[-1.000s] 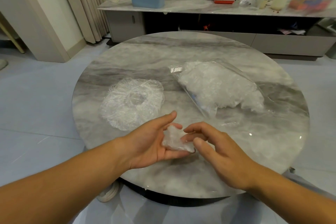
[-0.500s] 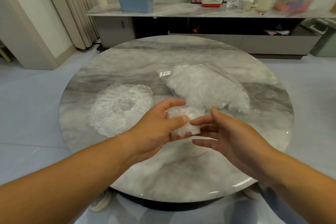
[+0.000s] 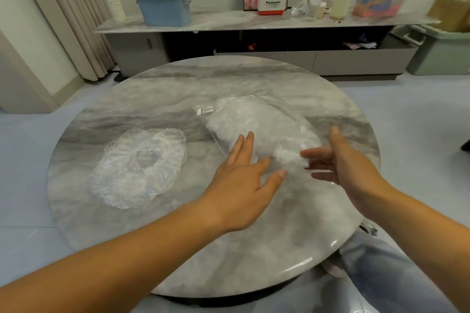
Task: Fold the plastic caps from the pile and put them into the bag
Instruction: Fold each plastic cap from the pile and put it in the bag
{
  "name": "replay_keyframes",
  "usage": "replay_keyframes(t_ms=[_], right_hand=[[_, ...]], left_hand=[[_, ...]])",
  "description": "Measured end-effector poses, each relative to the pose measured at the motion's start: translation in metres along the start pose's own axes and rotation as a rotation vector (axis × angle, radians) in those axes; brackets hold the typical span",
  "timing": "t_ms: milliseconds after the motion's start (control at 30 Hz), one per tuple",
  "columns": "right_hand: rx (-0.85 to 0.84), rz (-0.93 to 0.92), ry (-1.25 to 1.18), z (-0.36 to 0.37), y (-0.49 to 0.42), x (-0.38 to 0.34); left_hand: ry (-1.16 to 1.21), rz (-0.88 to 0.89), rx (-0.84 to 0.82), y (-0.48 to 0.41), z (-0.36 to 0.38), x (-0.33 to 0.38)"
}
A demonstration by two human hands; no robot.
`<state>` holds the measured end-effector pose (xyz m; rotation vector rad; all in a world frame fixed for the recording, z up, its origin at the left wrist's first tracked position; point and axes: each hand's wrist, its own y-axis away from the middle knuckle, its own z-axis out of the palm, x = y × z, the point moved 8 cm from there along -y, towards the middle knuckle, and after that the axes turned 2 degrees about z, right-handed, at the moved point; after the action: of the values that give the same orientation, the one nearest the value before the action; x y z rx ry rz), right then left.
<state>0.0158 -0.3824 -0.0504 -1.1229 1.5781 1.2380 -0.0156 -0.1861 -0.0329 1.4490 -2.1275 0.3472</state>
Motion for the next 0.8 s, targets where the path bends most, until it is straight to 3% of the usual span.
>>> replay_keyframes(t_ms=[167, 400, 800], right_hand=[[-0.289, 0.095, -0.121, 0.039, 0.004, -0.001], [-0.479, 0.146, -0.39, 0.087, 0.002, -0.017], [-0.4, 0.296, -0.748, 0.125, -0.033, -0.013]], left_hand=[[-0.035, -0.036, -0.032, 0.0, 0.013, -0.015], [0.097, 0.096, 0.004, 0.011, 0.011, -0.012], [0.117, 0.135, -0.088, 0.032, 0.016, -0.036]])
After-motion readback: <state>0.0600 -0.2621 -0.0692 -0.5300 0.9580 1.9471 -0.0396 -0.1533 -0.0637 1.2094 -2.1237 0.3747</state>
